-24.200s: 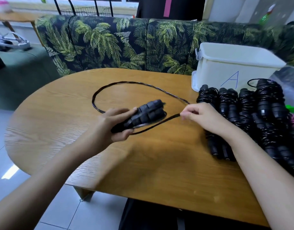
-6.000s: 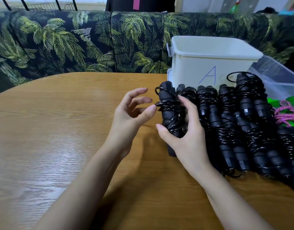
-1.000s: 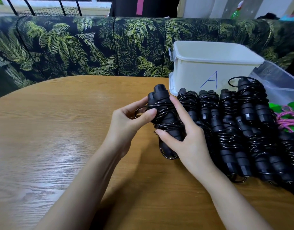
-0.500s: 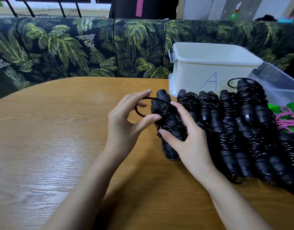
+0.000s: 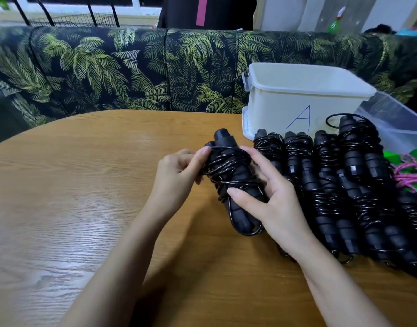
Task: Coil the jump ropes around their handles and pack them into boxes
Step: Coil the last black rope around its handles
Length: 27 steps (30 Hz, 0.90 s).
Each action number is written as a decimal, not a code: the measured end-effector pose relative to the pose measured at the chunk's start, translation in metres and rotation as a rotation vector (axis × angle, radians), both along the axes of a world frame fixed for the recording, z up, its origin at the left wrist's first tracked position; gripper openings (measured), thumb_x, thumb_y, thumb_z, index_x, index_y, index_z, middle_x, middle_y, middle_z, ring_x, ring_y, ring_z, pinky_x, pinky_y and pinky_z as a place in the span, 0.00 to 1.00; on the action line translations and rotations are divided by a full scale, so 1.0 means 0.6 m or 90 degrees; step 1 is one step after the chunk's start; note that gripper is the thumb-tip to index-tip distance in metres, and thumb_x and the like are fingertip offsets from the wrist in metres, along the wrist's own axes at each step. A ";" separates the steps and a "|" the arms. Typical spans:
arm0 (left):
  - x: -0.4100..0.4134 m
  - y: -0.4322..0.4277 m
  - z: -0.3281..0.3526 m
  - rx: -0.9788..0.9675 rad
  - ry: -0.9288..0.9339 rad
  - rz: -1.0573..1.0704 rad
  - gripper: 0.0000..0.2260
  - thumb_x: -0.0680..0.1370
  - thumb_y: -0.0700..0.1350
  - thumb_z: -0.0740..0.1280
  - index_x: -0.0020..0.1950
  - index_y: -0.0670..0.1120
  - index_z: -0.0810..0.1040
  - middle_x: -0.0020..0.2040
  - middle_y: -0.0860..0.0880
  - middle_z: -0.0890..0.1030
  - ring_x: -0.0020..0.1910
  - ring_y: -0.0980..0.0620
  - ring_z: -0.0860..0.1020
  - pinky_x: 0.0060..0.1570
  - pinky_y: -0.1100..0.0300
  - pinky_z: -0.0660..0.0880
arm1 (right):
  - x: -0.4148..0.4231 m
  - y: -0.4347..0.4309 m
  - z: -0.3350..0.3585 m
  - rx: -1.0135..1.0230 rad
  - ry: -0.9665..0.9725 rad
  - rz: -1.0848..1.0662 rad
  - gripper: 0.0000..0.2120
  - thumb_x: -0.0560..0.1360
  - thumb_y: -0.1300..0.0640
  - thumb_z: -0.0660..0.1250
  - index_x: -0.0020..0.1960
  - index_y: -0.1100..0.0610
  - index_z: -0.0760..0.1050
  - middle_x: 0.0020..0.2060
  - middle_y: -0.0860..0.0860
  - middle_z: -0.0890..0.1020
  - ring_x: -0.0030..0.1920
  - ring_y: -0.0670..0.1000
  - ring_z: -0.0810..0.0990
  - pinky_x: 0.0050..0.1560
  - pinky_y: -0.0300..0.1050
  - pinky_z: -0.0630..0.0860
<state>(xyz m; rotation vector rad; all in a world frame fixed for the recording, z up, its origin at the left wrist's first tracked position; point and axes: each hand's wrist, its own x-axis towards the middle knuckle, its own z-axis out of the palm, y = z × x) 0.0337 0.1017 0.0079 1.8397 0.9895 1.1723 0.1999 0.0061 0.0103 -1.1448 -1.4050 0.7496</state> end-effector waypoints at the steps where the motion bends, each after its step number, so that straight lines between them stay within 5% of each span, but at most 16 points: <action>1: 0.000 -0.001 0.003 -0.047 -0.049 -0.023 0.31 0.77 0.63 0.64 0.37 0.32 0.79 0.37 0.41 0.81 0.34 0.58 0.76 0.38 0.64 0.70 | 0.001 -0.001 0.002 -0.002 0.004 0.013 0.30 0.73 0.67 0.73 0.69 0.46 0.69 0.58 0.42 0.82 0.60 0.42 0.80 0.59 0.33 0.73; 3: 0.001 -0.006 0.011 -0.142 -0.172 -0.044 0.27 0.75 0.57 0.71 0.39 0.31 0.76 0.36 0.38 0.81 0.37 0.56 0.78 0.40 0.64 0.75 | 0.002 -0.003 0.006 -0.001 0.023 0.037 0.29 0.73 0.65 0.72 0.69 0.47 0.69 0.57 0.42 0.83 0.58 0.42 0.80 0.57 0.32 0.73; 5: -0.001 -0.007 0.017 -0.220 -0.259 -0.057 0.15 0.71 0.52 0.73 0.43 0.41 0.74 0.35 0.47 0.82 0.37 0.55 0.79 0.38 0.62 0.78 | 0.001 -0.005 0.008 -0.005 0.040 0.061 0.29 0.72 0.61 0.71 0.70 0.47 0.68 0.57 0.42 0.83 0.57 0.42 0.81 0.56 0.32 0.73; 9: 0.000 -0.009 0.020 -0.261 -0.256 -0.074 0.14 0.70 0.49 0.71 0.55 0.49 0.82 0.41 0.49 0.85 0.39 0.55 0.81 0.39 0.62 0.79 | 0.000 -0.006 0.008 -0.037 -0.010 0.076 0.30 0.74 0.57 0.70 0.73 0.45 0.65 0.64 0.39 0.77 0.67 0.37 0.73 0.63 0.29 0.67; 13: 0.009 -0.014 0.017 -0.260 -0.280 0.001 0.09 0.72 0.45 0.73 0.51 0.46 0.84 0.42 0.49 0.86 0.40 0.56 0.83 0.38 0.63 0.79 | -0.008 -0.007 0.013 -0.049 -0.254 -0.058 0.38 0.74 0.45 0.72 0.78 0.41 0.57 0.70 0.31 0.65 0.67 0.31 0.65 0.64 0.34 0.68; 16: 0.022 -0.023 0.009 -0.243 -0.274 0.029 0.08 0.74 0.40 0.73 0.52 0.41 0.84 0.42 0.45 0.86 0.40 0.54 0.83 0.39 0.60 0.80 | -0.033 -0.008 0.015 -0.114 -0.475 -0.185 0.50 0.66 0.35 0.73 0.78 0.36 0.45 0.72 0.34 0.60 0.64 0.40 0.71 0.54 0.46 0.73; 21: 0.032 -0.034 0.005 -0.247 -0.256 0.019 0.07 0.75 0.41 0.73 0.52 0.42 0.84 0.43 0.46 0.87 0.42 0.55 0.84 0.39 0.60 0.80 | -0.036 0.000 -0.011 0.067 -0.577 -0.366 0.40 0.66 0.43 0.77 0.74 0.48 0.66 0.70 0.45 0.71 0.46 0.54 0.84 0.33 0.48 0.77; 27: 0.031 -0.036 0.010 -0.253 -0.274 -0.002 0.06 0.76 0.40 0.72 0.51 0.44 0.84 0.40 0.49 0.86 0.40 0.57 0.83 0.37 0.63 0.79 | -0.029 0.001 -0.015 0.165 -0.559 -0.371 0.31 0.65 0.48 0.78 0.64 0.48 0.70 0.67 0.46 0.76 0.44 0.55 0.84 0.29 0.48 0.78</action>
